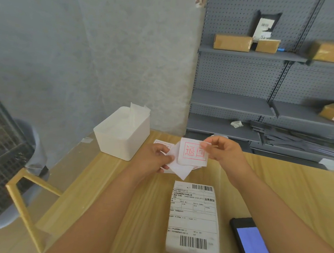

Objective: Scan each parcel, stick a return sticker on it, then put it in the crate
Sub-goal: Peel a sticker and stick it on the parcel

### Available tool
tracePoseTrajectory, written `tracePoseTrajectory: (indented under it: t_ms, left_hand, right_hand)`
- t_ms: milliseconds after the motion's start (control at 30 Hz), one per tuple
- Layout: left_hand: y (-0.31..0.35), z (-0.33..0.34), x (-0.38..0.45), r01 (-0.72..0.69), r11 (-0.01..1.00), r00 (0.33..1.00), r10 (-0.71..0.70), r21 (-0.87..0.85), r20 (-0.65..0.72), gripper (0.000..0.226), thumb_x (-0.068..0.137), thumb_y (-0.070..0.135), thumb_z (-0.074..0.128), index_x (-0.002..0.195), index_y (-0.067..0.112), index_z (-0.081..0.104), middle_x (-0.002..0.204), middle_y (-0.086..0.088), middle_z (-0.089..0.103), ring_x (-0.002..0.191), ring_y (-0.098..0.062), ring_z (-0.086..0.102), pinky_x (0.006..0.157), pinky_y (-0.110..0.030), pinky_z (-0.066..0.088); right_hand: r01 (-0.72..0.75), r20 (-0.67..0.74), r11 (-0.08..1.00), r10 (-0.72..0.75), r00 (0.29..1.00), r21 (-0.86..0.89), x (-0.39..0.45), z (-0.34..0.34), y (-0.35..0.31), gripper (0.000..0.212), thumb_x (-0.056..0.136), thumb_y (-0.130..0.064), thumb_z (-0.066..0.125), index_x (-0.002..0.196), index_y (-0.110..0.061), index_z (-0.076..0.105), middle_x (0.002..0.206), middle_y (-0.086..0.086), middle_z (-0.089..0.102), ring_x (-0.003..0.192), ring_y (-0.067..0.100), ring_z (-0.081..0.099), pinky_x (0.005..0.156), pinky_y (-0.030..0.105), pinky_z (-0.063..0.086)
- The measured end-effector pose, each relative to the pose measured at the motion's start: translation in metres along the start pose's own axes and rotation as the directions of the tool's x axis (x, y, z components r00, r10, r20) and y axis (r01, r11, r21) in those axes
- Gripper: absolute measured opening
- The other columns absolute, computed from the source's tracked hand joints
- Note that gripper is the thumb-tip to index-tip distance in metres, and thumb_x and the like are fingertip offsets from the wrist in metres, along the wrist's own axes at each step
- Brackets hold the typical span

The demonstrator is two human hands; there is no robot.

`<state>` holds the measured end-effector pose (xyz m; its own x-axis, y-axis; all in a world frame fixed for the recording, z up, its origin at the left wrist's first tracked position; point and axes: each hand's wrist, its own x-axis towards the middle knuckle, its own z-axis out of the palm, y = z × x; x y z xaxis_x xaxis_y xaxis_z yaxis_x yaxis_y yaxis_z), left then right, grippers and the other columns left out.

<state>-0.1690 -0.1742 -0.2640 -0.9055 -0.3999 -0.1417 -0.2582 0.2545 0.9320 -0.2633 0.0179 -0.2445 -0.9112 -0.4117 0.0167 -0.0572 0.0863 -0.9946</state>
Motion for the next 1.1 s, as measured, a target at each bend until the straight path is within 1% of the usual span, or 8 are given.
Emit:
tracePoseTrajectory:
  t_ms: [267,467,533,633,767,867,933,1100]
  left_hand:
    - [-0.033,-0.014,0.008,0.137,0.948,0.977,-0.081,0.289,-0.199,0.013,0.082,0.01,0.06,0.094,0.011,0.065,0.083,-0.007,0.07,0.077,-0.019,0.066,0.066,-0.027,0.052]
    - [-0.038,-0.017,0.01,0.148,0.796,0.978,-0.03,0.587,-0.206,0.026,0.085,0.027,0.063,0.109,0.016,0.061,0.104,-0.003,0.064,0.091,-0.02,0.061,0.067,-0.028,0.046]
    - [-0.034,-0.016,0.006,0.127,0.734,0.976,0.029,0.667,-0.218,0.037,0.086,0.031,0.063,0.12,0.016,0.057,0.113,-0.008,0.058,0.1,-0.026,0.058,0.076,-0.031,0.048]
    - [-0.018,-0.011,-0.005,0.018,0.816,0.978,0.105,0.578,-0.179,0.022,0.088,0.031,0.062,0.107,0.018,0.063,0.11,-0.005,0.061,0.098,-0.023,0.06,0.075,-0.03,0.048]
    - [0.012,0.001,-0.022,-0.049,0.938,0.999,0.043,0.344,0.025,0.023,0.091,0.04,0.057,0.083,0.022,0.069,0.078,0.007,0.07,0.074,-0.01,0.064,0.063,-0.024,0.044]
    - [0.029,0.012,-0.036,-0.112,0.931,0.989,0.071,0.347,0.129,0.025,0.093,0.043,0.054,0.083,0.026,0.069,0.074,0.011,0.067,0.062,-0.001,0.061,0.054,-0.019,0.039]
    - [0.035,0.019,-0.045,-0.147,0.912,0.986,0.104,0.383,0.132,0.022,0.092,0.043,0.055,0.086,0.027,0.068,0.083,0.011,0.068,0.067,-0.001,0.061,0.051,-0.018,0.036]
    - [0.032,0.027,-0.065,-0.251,0.861,0.965,0.184,0.443,0.188,0.01,0.091,0.033,0.058,0.089,0.026,0.066,0.1,0.005,0.066,0.08,-0.008,0.059,0.058,-0.02,0.041]
  right_hand:
    - [-0.016,-0.125,0.998,0.024,0.992,0.069,-0.003,-0.02,-0.005,0.008,0.092,-0.018,0.062,0.083,-0.019,0.064,0.094,0.004,0.074,0.09,0.015,0.066,0.075,0.028,0.049]
    - [-0.132,0.155,0.99,0.123,0.98,0.05,-0.022,-0.03,-0.005,0.009,0.089,-0.016,0.064,0.094,-0.008,0.064,0.095,0.008,0.075,0.093,0.022,0.07,0.071,0.025,0.056]
    - [-0.163,0.209,0.987,0.157,0.965,0.011,-0.03,-0.029,-0.005,0.01,0.087,-0.015,0.067,0.092,-0.007,0.064,0.096,0.011,0.074,0.098,0.028,0.069,0.083,0.036,0.057]
    - [-0.19,0.247,0.98,0.199,0.948,-0.058,-0.043,-0.026,-0.007,0.011,0.084,-0.017,0.071,0.087,-0.01,0.063,0.1,0.015,0.073,0.108,0.038,0.062,0.1,0.055,0.041]
    - [-0.2,0.263,0.973,0.225,0.938,-0.118,-0.062,-0.023,-0.008,0.015,0.084,-0.017,0.07,0.09,-0.007,0.061,0.098,0.014,0.074,0.103,0.038,0.064,0.101,0.059,0.038]
    - [-0.221,0.237,0.965,0.249,0.939,-0.14,-0.079,-0.024,-0.007,0.016,0.084,-0.019,0.071,0.091,-0.008,0.061,0.098,0.013,0.074,0.105,0.035,0.065,0.101,0.057,0.04]
    - [-0.24,0.22,0.958,0.27,0.937,-0.154,-0.09,-0.024,-0.003,0.016,0.083,-0.021,0.072,0.089,-0.009,0.062,0.097,0.012,0.074,0.106,0.034,0.065,0.1,0.056,0.042]
    - [-0.285,0.176,0.948,0.307,0.935,-0.14,-0.11,-0.018,0.003,0.017,0.083,-0.02,0.073,0.086,-0.012,0.058,0.093,0.011,0.075,0.088,0.023,0.064,0.071,0.034,0.04]
